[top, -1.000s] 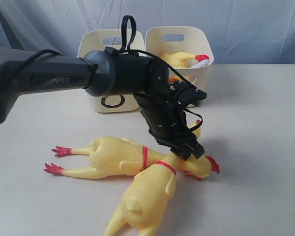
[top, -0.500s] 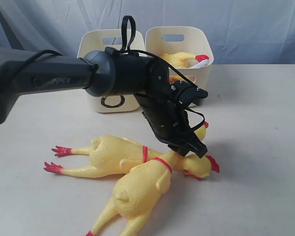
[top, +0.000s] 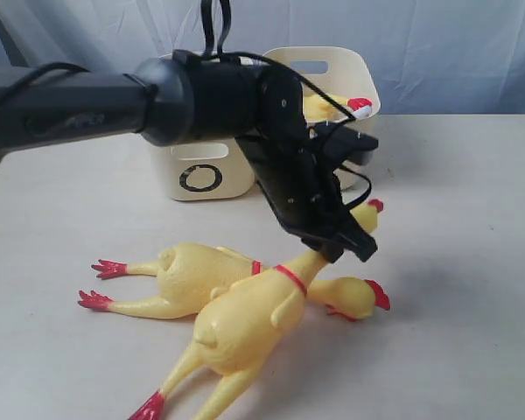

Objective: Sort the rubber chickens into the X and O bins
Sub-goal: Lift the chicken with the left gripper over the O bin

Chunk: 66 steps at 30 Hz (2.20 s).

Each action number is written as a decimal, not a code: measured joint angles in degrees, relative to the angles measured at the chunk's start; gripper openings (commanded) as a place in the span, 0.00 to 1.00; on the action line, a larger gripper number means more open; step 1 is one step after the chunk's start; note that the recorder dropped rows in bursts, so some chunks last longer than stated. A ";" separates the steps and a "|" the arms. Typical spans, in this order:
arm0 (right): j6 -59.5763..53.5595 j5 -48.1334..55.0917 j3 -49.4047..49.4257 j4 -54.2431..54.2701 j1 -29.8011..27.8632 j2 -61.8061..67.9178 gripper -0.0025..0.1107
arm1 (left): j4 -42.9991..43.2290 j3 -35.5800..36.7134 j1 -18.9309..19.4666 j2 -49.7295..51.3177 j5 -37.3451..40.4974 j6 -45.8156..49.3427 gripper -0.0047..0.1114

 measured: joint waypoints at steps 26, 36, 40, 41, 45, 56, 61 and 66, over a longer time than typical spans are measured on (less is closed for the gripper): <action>0.00 0.00 0.00 0.00 0.00 0.00 0.01 | 3.32 -5.21 3.25 -26.76 -4.91 -4.11 0.04; 0.00 0.00 0.00 0.00 0.00 0.00 0.01 | -8.28 -17.20 17.86 -30.62 -6.15 -1.44 0.04; 0.00 0.00 0.00 0.00 0.00 0.00 0.01 | -21.43 -19.18 24.58 -30.84 -6.26 6.98 0.04; 0.00 0.00 0.00 0.00 0.00 0.00 0.01 | -25.10 -19.22 26.29 -30.84 -6.15 8.97 0.04; 0.00 0.00 0.00 0.00 0.00 0.00 0.01 | -35.19 -19.32 32.59 -30.60 -5.43 14.03 0.04; 0.00 0.00 0.00 0.00 0.00 0.00 0.01 | -69.17 -19.45 47.55 -21.04 3.44 37.61 0.04; 0.00 0.00 0.00 0.00 0.00 0.00 0.01 | -77.51 -19.45 50.97 -15.07 5.66 43.03 0.04; 0.00 0.00 0.00 0.00 0.00 0.00 0.01 | -78.35 -19.45 51.87 -8.60 6.89 48.19 0.04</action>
